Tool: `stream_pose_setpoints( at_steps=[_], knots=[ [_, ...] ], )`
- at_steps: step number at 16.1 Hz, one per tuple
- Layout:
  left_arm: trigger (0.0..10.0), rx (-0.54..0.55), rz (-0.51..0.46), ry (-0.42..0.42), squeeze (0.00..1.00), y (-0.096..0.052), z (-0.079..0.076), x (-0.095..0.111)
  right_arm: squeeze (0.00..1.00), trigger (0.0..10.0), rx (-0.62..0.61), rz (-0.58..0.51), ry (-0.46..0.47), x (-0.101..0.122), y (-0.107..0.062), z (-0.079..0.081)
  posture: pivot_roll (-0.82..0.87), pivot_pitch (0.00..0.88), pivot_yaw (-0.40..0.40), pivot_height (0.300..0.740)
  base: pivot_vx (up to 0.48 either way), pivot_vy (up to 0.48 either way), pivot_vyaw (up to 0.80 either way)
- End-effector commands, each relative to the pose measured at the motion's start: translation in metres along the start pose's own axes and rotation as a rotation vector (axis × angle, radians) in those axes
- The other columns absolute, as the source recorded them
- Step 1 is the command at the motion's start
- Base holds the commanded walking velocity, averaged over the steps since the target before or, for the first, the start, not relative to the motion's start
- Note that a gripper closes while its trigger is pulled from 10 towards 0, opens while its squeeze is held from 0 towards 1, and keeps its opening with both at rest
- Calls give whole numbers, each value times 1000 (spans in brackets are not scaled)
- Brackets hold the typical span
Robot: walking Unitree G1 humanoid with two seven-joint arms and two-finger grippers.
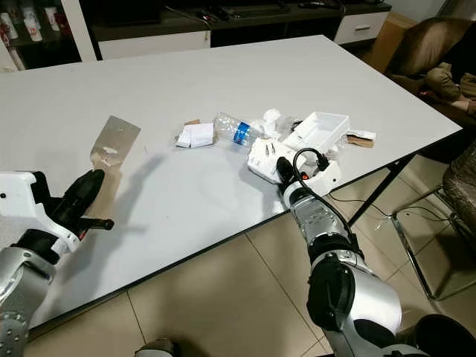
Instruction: Picking trash to rubbish bin
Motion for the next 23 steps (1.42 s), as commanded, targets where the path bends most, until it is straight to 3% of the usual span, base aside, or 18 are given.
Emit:
stream_pose_setpoints(
  at_steps=[1, 10, 13, 17, 18, 23],
  knots=[
    [0, -22, -9, -4, 0, 3, -6, 2, 0, 0, 24, 1, -12, 5, 1, 4, 245, 51, -123, 740, 0, 0, 0],
    [0, -37, -49, -49, 0, 21, -13, 3, 0, 0, 64, -31, 26, 12, -3, 0, 214, 5, -112, 740, 0, 0, 0],
    [0, -39, -56, -52, 0, 26, -12, 4, 0, 0, 114, -49, 37, 20, -2, 6, 192, 0, -95, 740, 0, 0, 0],
    [0, -20, -86, -59, 0, 31, -10, 6, 0, 0, 181, -50, 45, 24, -1, 17, 152, 0, -77, 740, 0, 0, 0],
    [0, 3, -127, -77, 0, 37, -3, 9, 0, 0, 282, -31, 29, 21, -1, 31, 100, 0, -55, 740, 0, 0, 0],
    [0, -13, -178, -95, 0, 60, -6, 14, 0, 0, 393, -83, -63, 28, -7, 56, 22, 0, -26, 740, 0, 0, 0]
  ],
)
Point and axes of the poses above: a point about 5 cm out from each wrist's last joint towards the gripper, its own y axis pointing out of the wrist towards the gripper, its own x axis along the axis of the wrist's last joint, z = x × y, the point moved 1 cm from there along y, pointing out of the wrist towards the gripper, and after that the axes turned 2 degrees about y, right-handed, at the moved point
